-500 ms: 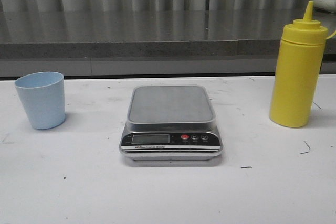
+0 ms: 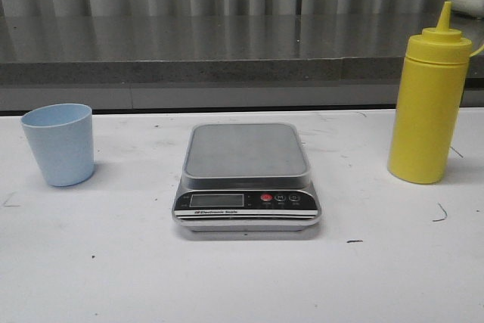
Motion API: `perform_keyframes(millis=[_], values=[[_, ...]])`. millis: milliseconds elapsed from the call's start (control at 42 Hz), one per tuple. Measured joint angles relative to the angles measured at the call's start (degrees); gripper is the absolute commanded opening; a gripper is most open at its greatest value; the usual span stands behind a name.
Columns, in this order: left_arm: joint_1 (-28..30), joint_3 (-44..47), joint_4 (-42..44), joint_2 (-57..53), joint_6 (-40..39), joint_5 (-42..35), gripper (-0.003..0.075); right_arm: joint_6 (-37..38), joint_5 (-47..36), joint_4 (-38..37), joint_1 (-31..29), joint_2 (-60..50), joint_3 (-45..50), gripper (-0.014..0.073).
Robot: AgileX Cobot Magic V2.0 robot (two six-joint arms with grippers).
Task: Pour seasoning into cup on scale with both arms
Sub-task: 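Lower the left gripper toward the light blue cup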
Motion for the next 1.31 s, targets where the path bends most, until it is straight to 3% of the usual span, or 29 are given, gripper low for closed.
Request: perform_keyframes(millis=[357,524,690,952,1310], values=[[0.0,-0.12,0.0,0.0,0.0,-3.61,-0.002,0.0,-0.03,0.0,0.0,0.0,-0.75,-0.0119],[0.0,-5.88,0.0,0.0,0.0,-1.7,-0.002,0.0,6.16,0.0,0.0,0.0,-10.38,-0.0119],[0.0,-19.06,0.0,2.14,0.0,5.34,-0.002,0.0,16.04,-0.86,0.0,3.73,-22.67,-0.0119],[0.0,-38.28,0.0,16.26,0.0,22.92,-0.002,0.0,28.69,-1.38,0.0,17.86,-35.89,-0.0119],[0.0,-39.34,0.0,29.96,0.0,28.38,-0.002,0.0,32.25,-1.5,0.0,31.1,-36.49,-0.0119]])
